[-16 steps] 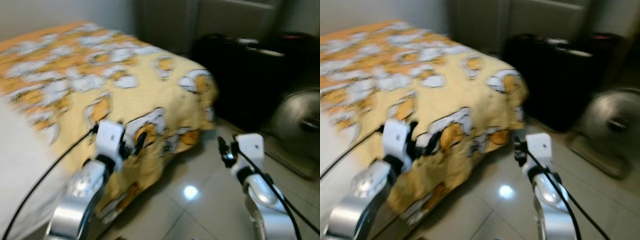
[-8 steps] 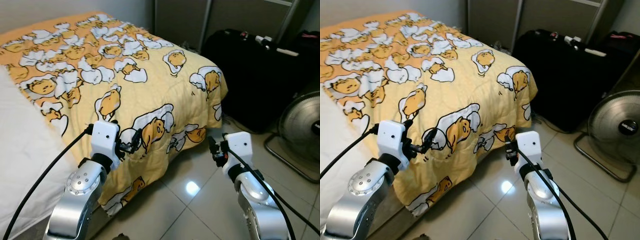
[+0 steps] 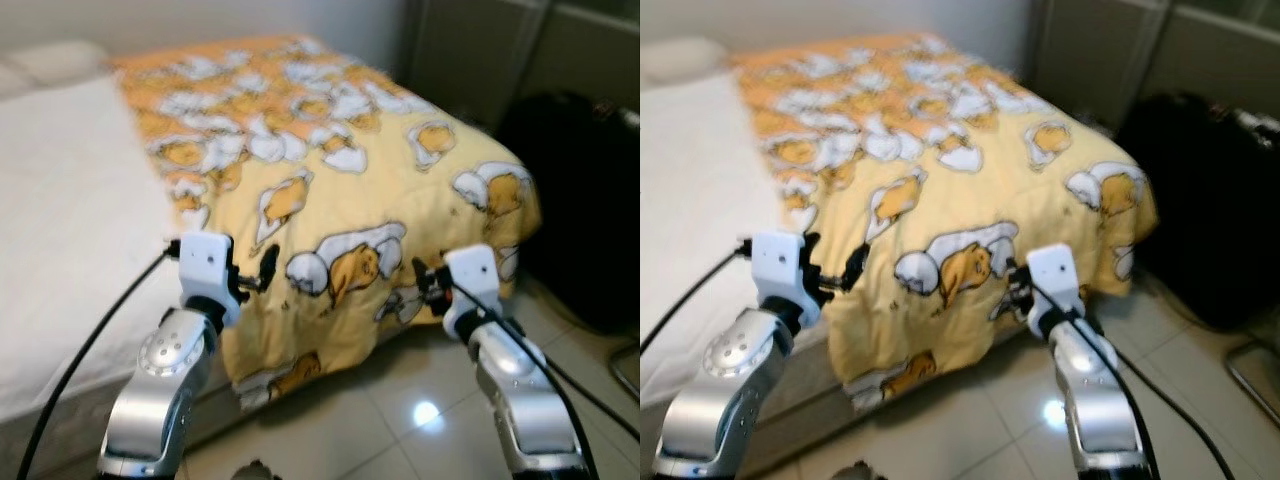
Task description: Clean up the room
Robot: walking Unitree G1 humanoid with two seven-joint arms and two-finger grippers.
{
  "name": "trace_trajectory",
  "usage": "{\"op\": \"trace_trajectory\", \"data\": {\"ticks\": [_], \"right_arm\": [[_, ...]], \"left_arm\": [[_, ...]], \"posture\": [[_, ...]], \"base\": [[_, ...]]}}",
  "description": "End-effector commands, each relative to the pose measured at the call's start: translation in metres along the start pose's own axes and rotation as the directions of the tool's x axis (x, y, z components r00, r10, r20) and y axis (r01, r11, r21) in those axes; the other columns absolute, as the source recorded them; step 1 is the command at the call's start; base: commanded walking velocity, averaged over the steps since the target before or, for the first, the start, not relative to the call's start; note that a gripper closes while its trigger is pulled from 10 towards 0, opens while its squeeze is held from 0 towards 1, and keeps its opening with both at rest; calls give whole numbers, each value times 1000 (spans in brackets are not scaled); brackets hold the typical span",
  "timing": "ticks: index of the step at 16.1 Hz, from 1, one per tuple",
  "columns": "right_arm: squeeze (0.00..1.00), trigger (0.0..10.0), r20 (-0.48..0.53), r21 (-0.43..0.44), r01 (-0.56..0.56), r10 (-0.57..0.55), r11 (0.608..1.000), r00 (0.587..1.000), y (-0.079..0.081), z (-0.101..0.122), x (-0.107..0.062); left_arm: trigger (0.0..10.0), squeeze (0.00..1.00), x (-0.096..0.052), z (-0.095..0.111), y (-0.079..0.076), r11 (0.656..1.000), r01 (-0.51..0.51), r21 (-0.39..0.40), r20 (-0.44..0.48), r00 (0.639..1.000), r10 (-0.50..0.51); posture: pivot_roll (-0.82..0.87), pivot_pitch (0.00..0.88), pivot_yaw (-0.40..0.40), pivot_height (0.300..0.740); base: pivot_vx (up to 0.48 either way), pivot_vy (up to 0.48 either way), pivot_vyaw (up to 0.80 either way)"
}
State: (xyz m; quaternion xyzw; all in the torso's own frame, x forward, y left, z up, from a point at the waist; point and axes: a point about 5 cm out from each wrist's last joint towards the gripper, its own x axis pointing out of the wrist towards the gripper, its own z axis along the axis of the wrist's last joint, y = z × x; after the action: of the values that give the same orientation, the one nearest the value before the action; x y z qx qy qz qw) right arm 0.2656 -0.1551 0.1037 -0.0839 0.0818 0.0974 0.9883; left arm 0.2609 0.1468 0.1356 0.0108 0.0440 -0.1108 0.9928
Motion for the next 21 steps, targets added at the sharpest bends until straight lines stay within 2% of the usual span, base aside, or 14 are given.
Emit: {"op": "trace_trajectory", "data": {"ticks": [1,2,4,7,15,19,21], "right_arm": [[0,10000,13,7,-28,28,1000,1000,3,4,5],[0,10000,13,6,-42,42,999,999,3,4,6],[0,10000,13,2,-80,80,997,997,8,5,8],[0,10000,10,9,-107,107,994,994,13,4,8],[0,10000,8,26,-110,110,994,994,13,2,9],[0,10000,1,106,3,-3,994,1000,3,-7,1],[0,10000,-2,144,76,-77,987,997,-3,-15,-12]], "left_arm": [[10000,0,-2,4,7,999,-36,-14,17,999,36],[10000,0,-2,2,8,999,-43,-5,-10,999,43],[10000,0,-3,4,11,998,-56,34,25,998,55],[10000,0,-4,4,12,997,-71,23,26,997,71],[10000,0,-3,3,12,997,-60,39,25,998,59],[10000,0,-10,-5,10,998,-17,60,-10,1000,18],[10000,0,-15,-15,20,996,-59,61,-39,997,62]], "posture": [[35,0,-5,740],[39,0,-11,740],[42,0,-17,740],[41,0,-22,740],[46,0,-21,740],[31,0,-6,740],[11,0,12,740]], "base": [[0,0,800],[0,0,800],[0,0,800],[330,0,800],[370,0,800],[167,0,0],[0,0,0]]}}
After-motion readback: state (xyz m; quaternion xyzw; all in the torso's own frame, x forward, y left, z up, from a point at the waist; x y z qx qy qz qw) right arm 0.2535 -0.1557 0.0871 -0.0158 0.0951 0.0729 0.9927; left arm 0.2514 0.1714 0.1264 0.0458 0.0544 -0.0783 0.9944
